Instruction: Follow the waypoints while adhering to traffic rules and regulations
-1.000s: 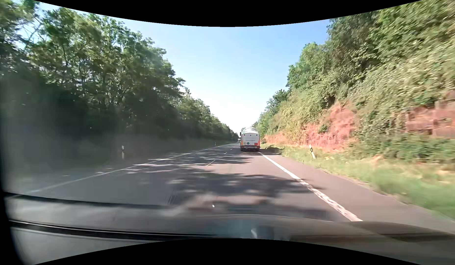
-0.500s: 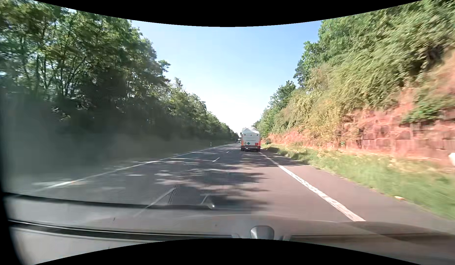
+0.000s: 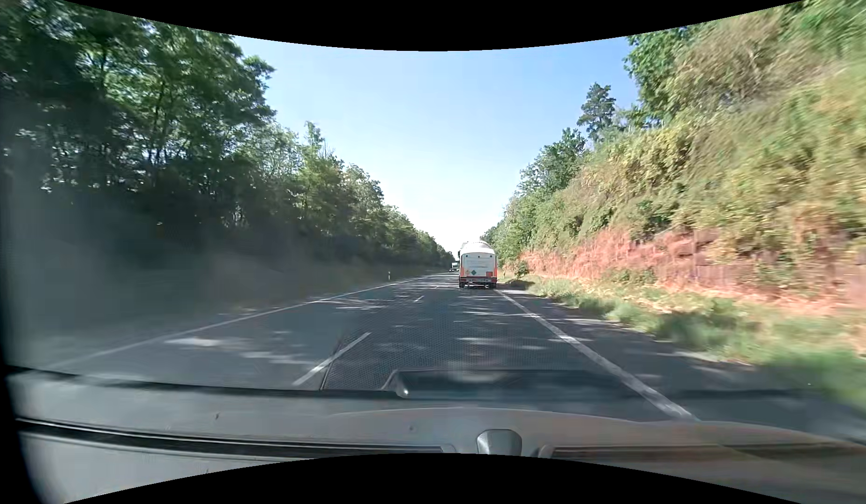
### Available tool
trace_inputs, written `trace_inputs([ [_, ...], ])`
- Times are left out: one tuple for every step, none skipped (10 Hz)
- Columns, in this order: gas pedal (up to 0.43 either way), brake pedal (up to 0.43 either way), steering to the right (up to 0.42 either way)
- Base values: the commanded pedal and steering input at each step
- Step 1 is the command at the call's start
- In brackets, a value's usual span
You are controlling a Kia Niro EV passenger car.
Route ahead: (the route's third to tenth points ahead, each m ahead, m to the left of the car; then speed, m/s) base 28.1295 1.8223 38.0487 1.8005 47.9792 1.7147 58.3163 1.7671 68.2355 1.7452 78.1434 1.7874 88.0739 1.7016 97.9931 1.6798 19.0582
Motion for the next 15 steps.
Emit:
trace_inputs([
  [0.008, 0.006, 0.002],
  [0.008, 0.006, 0.002],
  [0.008, 0.012, 0.002],
  [0.008, 0.006, 0.002],
  [0.02, 0.006, 0.003],
  [0.039, 0.006, 0.003],
  [0.047, 0.012, 0.002],
  [0.067, 0.006, 0.002],
  [0.079, 0.006, 0.003],
  [0.079, 0.006, 0.002],
  [0.079, 0.006, 0.003],
  [0.079, 0.006, 0.002],
  [0.079, 0.012, 0.003],
  [0.079, 0.006, 0.003],
  [0.079, 0.006, 0.003],
])
